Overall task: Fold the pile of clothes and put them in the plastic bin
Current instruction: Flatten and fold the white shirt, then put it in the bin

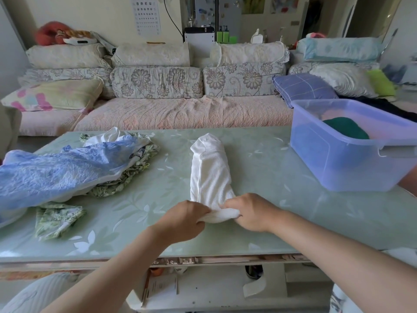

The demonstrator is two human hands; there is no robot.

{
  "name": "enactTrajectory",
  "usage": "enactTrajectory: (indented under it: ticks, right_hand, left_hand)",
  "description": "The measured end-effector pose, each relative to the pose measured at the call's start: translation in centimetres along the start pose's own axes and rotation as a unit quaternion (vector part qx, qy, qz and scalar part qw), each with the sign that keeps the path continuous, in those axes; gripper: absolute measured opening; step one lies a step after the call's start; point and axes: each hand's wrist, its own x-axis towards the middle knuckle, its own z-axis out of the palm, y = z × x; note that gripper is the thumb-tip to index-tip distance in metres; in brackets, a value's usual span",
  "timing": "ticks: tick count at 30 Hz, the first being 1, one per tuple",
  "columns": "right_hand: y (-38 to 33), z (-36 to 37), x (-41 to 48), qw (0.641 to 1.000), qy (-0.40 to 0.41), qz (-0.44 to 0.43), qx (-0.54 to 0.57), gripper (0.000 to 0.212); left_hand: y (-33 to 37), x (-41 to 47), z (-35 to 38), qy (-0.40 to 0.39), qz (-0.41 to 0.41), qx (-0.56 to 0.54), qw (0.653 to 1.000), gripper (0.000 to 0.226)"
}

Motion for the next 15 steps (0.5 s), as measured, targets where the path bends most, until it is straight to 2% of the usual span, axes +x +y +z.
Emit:
enactTrajectory:
  ticks: [1, 2, 4, 7, 10, 13, 15]
  right_hand:
    - [-0.1, -0.6, 0.3, 0.999, 0.022, 0.017, 0.026, 0.016]
    - [0.0, -1.1, 0.5, 0.997, 0.040, 0.036, 0.059, 0.015]
    - [0.2, -1.9, 1.0, 0.988, 0.062, 0.061, 0.130, 0.022]
    - [0.7, -1.9, 2.0, 0.968, 0.097, 0.103, 0.207, 0.019]
    - [1.3, -1.9, 3.6, 0.954, 0.167, 0.142, 0.203, 0.015]
    - [1.7, -2.0, 5.2, 0.940, 0.214, 0.161, 0.212, 0.019]
    - [1.9, -1.9, 6.2, 0.927, 0.237, 0.174, 0.234, 0.018]
  left_hand:
    - [0.1, 0.3, -0.8, 0.006, -0.028, -0.022, 0.999, 0.015]
    - [0.0, 0.6, -1.5, 0.011, -0.053, -0.065, 0.996, 0.011]
    - [-0.2, 1.2, -2.9, 0.009, -0.093, -0.155, 0.983, 0.020]
    - [-1.0, 2.5, -3.5, 0.030, -0.122, -0.231, 0.965, 0.028]
    - [-1.7, 4.1, -3.9, 0.072, -0.135, -0.240, 0.959, 0.033]
    - [-2.6, 5.6, -4.6, 0.035, -0.120, -0.253, 0.959, 0.068]
    - [-3.3, 6.6, -4.5, 0.030, -0.118, -0.249, 0.961, 0.071]
